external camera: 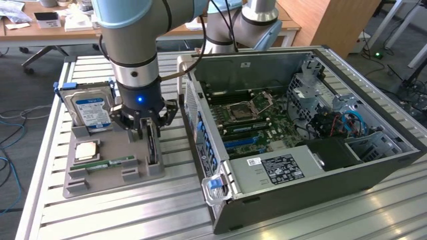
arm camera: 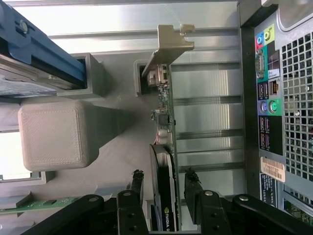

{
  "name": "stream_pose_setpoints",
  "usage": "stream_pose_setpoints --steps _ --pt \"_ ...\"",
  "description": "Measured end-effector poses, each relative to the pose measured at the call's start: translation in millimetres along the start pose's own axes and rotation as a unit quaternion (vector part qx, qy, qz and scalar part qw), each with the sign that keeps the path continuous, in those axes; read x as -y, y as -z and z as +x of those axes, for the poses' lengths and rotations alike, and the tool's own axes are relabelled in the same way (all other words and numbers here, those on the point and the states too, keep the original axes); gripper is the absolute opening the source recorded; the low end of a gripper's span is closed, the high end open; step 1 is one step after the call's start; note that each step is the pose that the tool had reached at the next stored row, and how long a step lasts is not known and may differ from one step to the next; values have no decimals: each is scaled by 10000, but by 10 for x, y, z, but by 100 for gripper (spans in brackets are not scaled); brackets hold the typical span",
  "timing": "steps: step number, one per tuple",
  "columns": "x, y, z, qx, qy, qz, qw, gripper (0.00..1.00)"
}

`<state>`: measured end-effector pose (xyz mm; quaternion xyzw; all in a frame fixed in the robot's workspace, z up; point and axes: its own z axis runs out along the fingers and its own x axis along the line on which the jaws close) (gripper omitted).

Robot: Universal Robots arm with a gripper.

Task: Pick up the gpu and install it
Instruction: 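Pick up the gpu and move the gpu toward the slot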

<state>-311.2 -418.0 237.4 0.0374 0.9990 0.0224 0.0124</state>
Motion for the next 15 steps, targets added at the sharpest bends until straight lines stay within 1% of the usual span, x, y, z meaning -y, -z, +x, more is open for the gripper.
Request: stream_pose_setpoints --steps 4,11,15 --pt "0 -2 0 0 0 0 10000 47" --pt "3 -65 1 1 0 -1 10000 47" --pt "3 -66 1 1 0 0 10000 47"
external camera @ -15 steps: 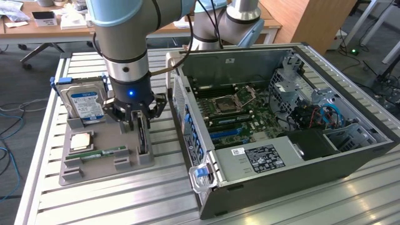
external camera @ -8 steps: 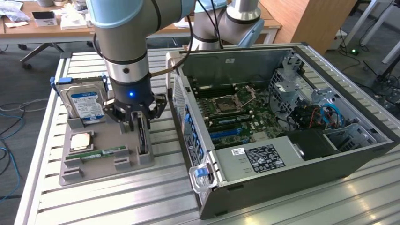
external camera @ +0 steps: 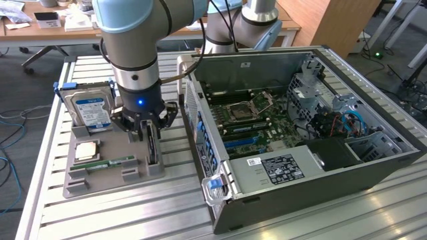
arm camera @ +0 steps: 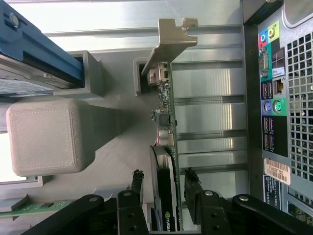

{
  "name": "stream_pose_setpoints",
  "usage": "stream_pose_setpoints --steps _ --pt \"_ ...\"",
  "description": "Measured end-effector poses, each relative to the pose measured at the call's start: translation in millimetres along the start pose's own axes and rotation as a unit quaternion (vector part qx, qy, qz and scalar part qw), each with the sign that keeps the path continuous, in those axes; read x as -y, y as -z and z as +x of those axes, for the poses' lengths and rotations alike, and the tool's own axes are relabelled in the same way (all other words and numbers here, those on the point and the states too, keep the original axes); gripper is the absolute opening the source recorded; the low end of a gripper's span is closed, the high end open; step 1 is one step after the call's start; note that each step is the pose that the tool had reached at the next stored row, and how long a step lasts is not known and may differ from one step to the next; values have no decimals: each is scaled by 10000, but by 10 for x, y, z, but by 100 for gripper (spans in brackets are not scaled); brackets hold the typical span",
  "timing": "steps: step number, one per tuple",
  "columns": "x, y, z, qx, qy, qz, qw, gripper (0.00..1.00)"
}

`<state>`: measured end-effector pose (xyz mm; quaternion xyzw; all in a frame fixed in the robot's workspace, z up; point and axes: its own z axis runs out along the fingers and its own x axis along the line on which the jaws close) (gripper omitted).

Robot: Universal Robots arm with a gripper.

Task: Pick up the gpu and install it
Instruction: 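Pick up the gpu and move the gpu toward the slot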

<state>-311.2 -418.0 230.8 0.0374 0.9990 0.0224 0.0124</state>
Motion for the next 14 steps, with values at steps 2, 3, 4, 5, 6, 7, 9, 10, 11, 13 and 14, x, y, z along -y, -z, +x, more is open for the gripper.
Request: stream_pose_setpoints --steps 2,3,4,5,6,7,9,10,11,13,14 --pt "0 0 0 0 1 0 10000 47" --pt "0 0 0 0 6 0 10000 47" --pt "0 0 0 -1 12 0 10000 47" --pt "-1 -2 -3 -1 15 -1 10000 47" --pt "-1 -2 -6 -2 19 -1 10000 47" --pt "1 -1 -9 -4 22 -1 10000 47" --pt "2 4 -11 -7 28 -2 10000 47" --pt "1 10 -11 -8 31 -5 10000 47" --pt "1 16 -11 -7 34 -7 10000 47" --pt "1 29 -12 -7 38 -9 10000 47" --pt "0 30 -12 -6 39 -10 10000 47"
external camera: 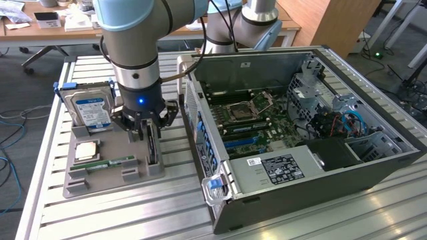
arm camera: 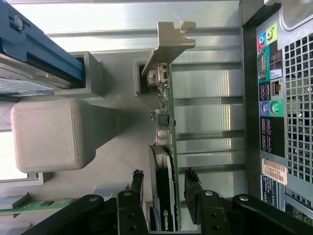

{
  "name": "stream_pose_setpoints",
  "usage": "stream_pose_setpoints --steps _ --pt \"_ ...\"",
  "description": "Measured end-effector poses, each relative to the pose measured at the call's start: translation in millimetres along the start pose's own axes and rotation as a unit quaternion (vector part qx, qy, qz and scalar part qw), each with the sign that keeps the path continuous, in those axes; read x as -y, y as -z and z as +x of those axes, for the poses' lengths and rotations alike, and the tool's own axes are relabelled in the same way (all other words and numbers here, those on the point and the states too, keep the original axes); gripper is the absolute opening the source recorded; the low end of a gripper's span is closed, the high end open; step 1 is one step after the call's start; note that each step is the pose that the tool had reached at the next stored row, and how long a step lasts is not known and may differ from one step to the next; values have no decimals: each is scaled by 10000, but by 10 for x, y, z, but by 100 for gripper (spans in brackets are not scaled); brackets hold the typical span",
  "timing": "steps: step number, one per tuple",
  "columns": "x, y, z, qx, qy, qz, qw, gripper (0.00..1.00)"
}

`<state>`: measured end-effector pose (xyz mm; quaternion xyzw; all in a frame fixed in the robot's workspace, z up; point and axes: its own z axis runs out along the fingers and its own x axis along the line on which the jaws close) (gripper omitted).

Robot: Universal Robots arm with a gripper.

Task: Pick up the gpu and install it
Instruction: 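Pick up the gpu and move the gpu toward the slot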

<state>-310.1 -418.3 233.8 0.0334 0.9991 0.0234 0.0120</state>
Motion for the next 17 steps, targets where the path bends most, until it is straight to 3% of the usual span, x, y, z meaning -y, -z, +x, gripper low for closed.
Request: stream_pose_setpoints --steps 12,17 --pt "1 4 0 -1 3 1 10000 47" --pt "1 4 0 -1 2 1 10000 33"
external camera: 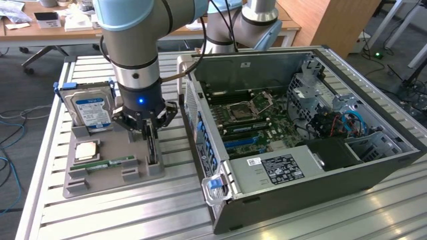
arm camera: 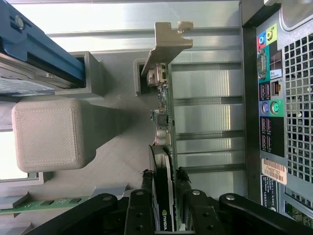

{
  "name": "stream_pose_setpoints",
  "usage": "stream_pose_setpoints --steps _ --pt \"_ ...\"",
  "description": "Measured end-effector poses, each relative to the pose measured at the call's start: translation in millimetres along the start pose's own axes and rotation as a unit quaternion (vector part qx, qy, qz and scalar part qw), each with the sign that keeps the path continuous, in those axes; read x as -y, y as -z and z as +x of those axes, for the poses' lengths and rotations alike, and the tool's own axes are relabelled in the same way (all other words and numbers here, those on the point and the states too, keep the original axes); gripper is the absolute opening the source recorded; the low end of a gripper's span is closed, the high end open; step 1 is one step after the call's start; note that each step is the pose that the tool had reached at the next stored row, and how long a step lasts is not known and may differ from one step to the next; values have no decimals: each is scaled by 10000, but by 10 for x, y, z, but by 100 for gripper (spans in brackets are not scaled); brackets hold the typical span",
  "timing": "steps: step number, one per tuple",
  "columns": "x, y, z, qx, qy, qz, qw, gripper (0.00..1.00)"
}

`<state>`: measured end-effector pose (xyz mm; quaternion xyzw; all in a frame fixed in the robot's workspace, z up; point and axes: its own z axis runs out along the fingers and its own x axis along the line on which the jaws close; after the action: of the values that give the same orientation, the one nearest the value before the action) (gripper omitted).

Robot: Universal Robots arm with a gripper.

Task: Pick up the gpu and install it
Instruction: 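Pick up the gpu and move the gpu toward the slot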

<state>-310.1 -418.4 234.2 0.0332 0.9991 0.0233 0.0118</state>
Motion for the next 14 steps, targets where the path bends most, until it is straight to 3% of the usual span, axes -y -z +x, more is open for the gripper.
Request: stream_pose_setpoints --steps 11,14 --pt "0 0 0 0 0 0 10000 33" --pt "0 0 0 -1 0 0 10000 27"
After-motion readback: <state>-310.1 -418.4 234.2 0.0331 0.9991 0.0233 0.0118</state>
